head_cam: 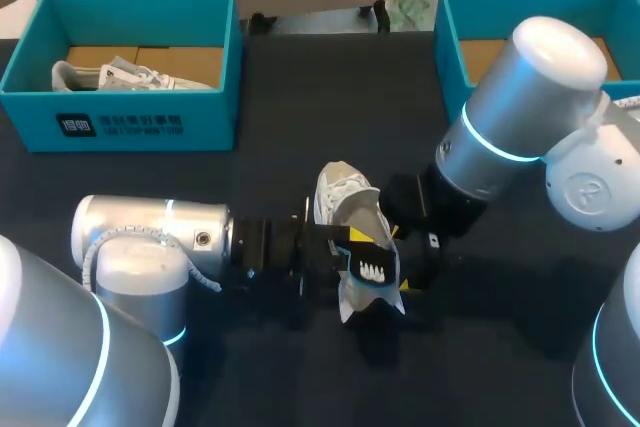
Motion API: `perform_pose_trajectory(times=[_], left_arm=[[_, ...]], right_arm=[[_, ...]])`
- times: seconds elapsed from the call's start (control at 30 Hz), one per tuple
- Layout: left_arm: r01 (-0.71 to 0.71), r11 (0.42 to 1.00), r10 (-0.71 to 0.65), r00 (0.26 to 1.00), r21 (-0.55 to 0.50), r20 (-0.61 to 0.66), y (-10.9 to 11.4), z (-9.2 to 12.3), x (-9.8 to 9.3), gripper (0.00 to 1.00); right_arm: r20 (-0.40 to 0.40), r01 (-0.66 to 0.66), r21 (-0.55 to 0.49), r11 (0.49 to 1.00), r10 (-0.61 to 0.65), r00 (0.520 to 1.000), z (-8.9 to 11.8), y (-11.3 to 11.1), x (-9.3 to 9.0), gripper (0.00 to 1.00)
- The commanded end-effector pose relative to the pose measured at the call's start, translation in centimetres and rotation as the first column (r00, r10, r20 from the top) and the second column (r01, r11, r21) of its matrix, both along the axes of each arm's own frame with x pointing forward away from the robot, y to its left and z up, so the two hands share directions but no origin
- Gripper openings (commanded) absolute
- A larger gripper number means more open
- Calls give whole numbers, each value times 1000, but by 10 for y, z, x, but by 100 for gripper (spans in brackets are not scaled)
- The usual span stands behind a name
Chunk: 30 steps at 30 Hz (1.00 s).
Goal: Take the shoe out of the shoebox, open the shoe tongue, remove and reinsert the insole, then place the shoe into the shoebox
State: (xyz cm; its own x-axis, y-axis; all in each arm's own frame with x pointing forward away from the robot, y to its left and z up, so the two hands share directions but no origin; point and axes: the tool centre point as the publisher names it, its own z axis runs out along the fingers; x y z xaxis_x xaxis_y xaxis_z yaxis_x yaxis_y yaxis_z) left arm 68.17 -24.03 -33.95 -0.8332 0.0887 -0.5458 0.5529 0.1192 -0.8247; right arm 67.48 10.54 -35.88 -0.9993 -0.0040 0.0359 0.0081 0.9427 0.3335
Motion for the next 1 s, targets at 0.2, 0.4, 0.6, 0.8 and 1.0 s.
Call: perform_pose_trajectory(times=[0.2, 0.4, 0.6, 0.8, 1.0], left_arm=[[9, 1000, -9, 1000, -1, 0, -2, 10, -7, 27], [35, 999, -34, 999, -12, 8, -6, 17, -11, 22], [39, 999, -39, 999, -2, 5, -9, 21, -13, 22], [39, 999, -39, 999, 12, 2, -14, 27, -16, 20], [45, 999, -45, 999, 8, 15, -16, 28, -18, 0]], right_arm=[[2, 0, 1, 1000, 0, 1000, -1, 0, -1, 100], [2, 0, 1, 1000, 0, 1000, -1, 0, -1, 100], [2, 0, 1, 1000, 0, 1000, -1, 0, -1, 100], [2, 0, 1, 1000, 0, 1000, -1, 0, -1, 100], [2, 0, 1, 1000, 0, 1000, -1, 0, -1, 100]])
